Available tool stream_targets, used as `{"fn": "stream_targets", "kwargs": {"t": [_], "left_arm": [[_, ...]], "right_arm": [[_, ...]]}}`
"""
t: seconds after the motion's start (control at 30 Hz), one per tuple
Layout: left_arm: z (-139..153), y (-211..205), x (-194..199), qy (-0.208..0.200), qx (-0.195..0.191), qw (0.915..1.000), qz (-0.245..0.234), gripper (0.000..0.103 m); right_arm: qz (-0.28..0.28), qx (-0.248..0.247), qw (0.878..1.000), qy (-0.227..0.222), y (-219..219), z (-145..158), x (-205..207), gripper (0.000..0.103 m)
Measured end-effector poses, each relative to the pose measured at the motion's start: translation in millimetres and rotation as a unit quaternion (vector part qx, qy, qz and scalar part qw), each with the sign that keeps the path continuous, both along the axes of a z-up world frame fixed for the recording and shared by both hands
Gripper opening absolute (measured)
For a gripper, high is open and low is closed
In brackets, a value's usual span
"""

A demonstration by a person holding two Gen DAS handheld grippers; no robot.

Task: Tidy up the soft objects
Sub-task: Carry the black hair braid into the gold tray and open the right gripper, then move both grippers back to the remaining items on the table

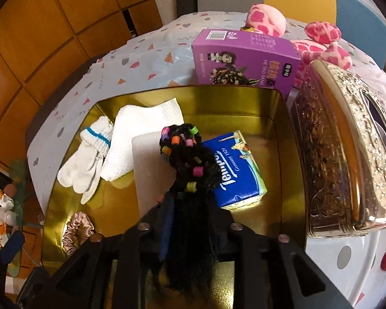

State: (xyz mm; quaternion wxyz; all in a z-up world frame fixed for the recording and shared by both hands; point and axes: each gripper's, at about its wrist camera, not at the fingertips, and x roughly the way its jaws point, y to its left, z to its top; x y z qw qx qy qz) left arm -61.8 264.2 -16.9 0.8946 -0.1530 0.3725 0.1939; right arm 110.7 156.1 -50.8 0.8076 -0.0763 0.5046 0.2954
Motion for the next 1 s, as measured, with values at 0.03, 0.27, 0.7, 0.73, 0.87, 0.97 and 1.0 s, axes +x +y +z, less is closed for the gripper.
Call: {"fn": "stream_targets", "kwargs": {"t": [0.03, 0.27, 0.7, 0.73, 0.87, 0.97, 1.0], "left_arm": [[0, -1, 0, 0.000, 0.001, 1.0000, -0.001, 0.089], [2, -6, 2, 0.002, 0.008, 0.9999, -0.008, 0.089], [4, -18, 8, 0.011, 0.020, 0.9996, -0.017, 0.089], [4, -19, 9, 0.012, 0.022, 0.9995, -0.019, 0.089], [5, -24, 11, 0.014, 0.026, 0.9993, -0.023, 0.089], [6, -30, 14, 0.017, 0.036, 0.9987, -0.033, 0.089], [6, -31, 15, 0.017, 0.036, 0.9986, -0.035, 0.089]], "right_arm": [[-0.001, 0.006, 1.000, -0.003, -3, 2, 0, 0.034], [0.001, 0.027, 0.999, -0.032, -15, 23, -8, 0.042], [-0.001, 0.047, 0.994, -0.100, -50, 64, -23, 0.046], [-0.001, 0.047, 0.993, -0.104, -53, 65, -24, 0.046], [-0.010, 0.057, 0.990, -0.126, -71, 77, -27, 0.046], [-0.020, 0.061, 0.988, -0.139, -89, 85, -26, 0.046], [-0.025, 0.061, 0.987, -0.144, -95, 88, -25, 0.046]]}}
